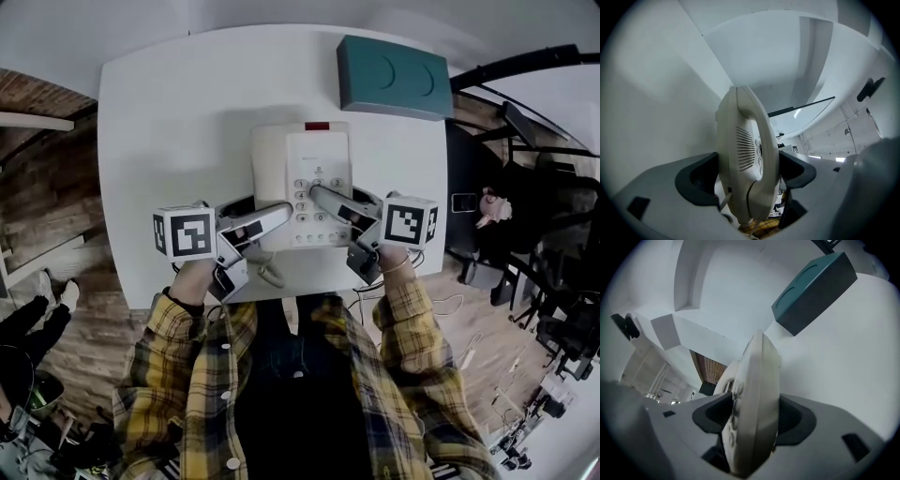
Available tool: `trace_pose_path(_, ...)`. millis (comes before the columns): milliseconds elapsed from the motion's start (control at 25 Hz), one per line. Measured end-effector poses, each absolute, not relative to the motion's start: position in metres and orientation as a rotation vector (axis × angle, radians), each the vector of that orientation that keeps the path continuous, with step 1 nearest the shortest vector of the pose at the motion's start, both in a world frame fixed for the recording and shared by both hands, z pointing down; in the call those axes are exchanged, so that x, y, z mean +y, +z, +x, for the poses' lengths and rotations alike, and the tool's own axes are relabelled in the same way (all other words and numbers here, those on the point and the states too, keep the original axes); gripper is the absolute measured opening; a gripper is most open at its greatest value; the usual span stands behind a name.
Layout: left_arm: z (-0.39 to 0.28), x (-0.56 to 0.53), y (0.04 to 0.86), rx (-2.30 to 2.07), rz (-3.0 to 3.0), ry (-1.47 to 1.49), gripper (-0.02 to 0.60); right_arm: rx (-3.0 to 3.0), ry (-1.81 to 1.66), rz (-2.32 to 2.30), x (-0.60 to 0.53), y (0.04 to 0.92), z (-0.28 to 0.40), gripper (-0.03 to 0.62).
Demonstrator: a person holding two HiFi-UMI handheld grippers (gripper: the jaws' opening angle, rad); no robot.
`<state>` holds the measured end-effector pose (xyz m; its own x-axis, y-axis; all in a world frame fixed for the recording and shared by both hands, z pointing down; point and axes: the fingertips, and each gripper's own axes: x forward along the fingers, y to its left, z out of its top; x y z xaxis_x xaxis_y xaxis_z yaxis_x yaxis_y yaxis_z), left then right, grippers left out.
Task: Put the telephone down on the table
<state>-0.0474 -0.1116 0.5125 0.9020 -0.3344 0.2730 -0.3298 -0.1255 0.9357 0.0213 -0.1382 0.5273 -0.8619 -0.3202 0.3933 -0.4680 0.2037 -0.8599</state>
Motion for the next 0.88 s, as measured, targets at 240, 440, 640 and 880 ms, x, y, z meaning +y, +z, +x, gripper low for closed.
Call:
trace_pose_path(240, -0.046, -0.111, 0.520, -0.511, 1.711, 0.007, 0.388, -2.316, 1.768, 0.772, -0.137, 0.535, 0.023, 0.268)
trace_pose_path(440, -0.045, -0.108, 0.527, -0.507, 1.683, 0.002, 0.388, -2.293, 1.775, 0.776, -0.136, 0.542, 0.023, 0.268)
trace_pose_path(640, -0.043, -0.106, 0.536, -0.509, 1.730, 0.067, 0.388, -2.259, 1.770, 0.775, -0.132, 0.552, 0.025, 0.268)
trace_pose_path(880, -0.041, -0.101, 0.544, -0.517, 1.779, 0.142, 0.390, -2.240, 1.731, 0.761, -0.128, 0.557, 0.024, 0.270)
